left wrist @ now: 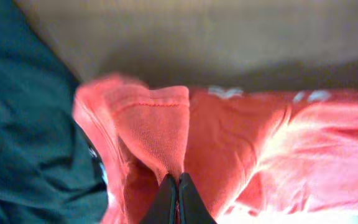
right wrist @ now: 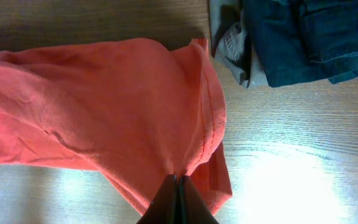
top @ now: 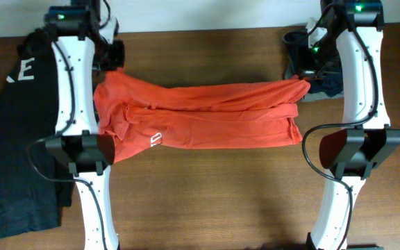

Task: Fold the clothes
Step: 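Fold the top edge down toward the bottom with both grippers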

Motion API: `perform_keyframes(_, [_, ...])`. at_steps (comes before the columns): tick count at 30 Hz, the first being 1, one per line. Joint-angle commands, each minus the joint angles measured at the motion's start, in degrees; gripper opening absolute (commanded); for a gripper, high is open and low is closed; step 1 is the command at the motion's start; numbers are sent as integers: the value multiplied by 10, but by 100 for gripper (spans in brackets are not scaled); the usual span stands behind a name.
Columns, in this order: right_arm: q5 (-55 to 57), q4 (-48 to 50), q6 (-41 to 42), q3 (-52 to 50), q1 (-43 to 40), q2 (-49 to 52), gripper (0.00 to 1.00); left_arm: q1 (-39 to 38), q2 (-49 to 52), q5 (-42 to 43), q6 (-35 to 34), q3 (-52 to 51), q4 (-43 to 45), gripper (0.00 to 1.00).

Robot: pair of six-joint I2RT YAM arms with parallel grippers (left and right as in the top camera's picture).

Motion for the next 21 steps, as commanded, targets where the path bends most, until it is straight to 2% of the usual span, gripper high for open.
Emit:
perform_keyframes(1, [-3, -3, -8, -7, 0, -18, 4, 0, -17, -1, 12, -64, -1, 0])
perform_keyframes(12, [12, 0, -19, -115, 0, -18, 4, 0, -17, -28, 24, -162, -1, 1])
perform_keyframes(17, [12, 29, -20, -187, -7, -18, 4, 0, -17, -70, 25, -208, -1, 0])
perform_keyframes(21, [12, 66, -20, -253, -19, -17, 4, 4, -17, -72, 29, -250, -1, 0])
